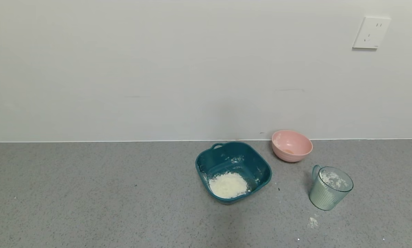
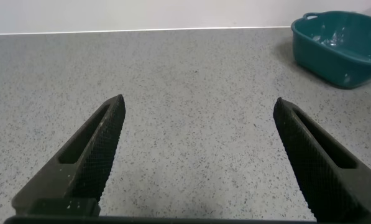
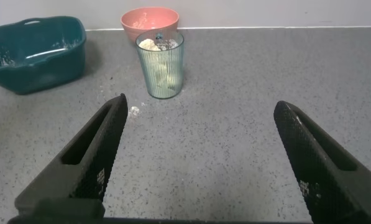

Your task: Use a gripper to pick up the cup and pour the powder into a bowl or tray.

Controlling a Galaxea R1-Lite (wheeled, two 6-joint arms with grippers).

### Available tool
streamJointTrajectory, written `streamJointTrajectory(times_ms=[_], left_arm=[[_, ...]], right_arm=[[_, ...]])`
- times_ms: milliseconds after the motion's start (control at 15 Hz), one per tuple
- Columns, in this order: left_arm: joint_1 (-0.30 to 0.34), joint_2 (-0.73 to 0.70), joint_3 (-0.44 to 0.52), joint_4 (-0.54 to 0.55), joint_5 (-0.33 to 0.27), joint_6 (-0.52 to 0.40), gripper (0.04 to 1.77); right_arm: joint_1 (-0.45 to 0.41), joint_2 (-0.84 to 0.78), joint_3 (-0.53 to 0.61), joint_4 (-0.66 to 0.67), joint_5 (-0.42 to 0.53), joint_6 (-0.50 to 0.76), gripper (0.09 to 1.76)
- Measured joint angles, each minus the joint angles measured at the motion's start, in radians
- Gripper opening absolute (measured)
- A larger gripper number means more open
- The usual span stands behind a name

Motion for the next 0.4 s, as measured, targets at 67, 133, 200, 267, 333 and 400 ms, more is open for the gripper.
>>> streamJointTrajectory(times_ms=[67,133,200,267,333,400], left_arm=[[0.0,0.0,0.0,0.0,0.0,0.0,1.72],[0.0,0.0,0.0,0.0,0.0,0.0,1.72],[0.0,0.0,0.0,0.0,0.0,0.0,1.72],[0.0,0.0,0.0,0.0,0.0,0.0,1.72],[0.0,0.0,0.0,0.0,0.0,0.0,1.72],[0.0,0.0,0.0,0.0,0.0,0.0,1.72]], right_arm=[[0.0,0.0,0.0,0.002,0.0,-0.003,1.71],[0.0,0.0,-0.001,0.001,0.0,-0.004,1.71],[0.0,0.0,-0.001,0.001,0.0,-0.004,1.71],[0.0,0.0,-0.001,0.001,0.0,-0.004,1.71],[0.0,0.0,-0.001,0.0,0.001,-0.005,1.71],[0.0,0.0,-0.001,0.0,0.001,-0.005,1.71]])
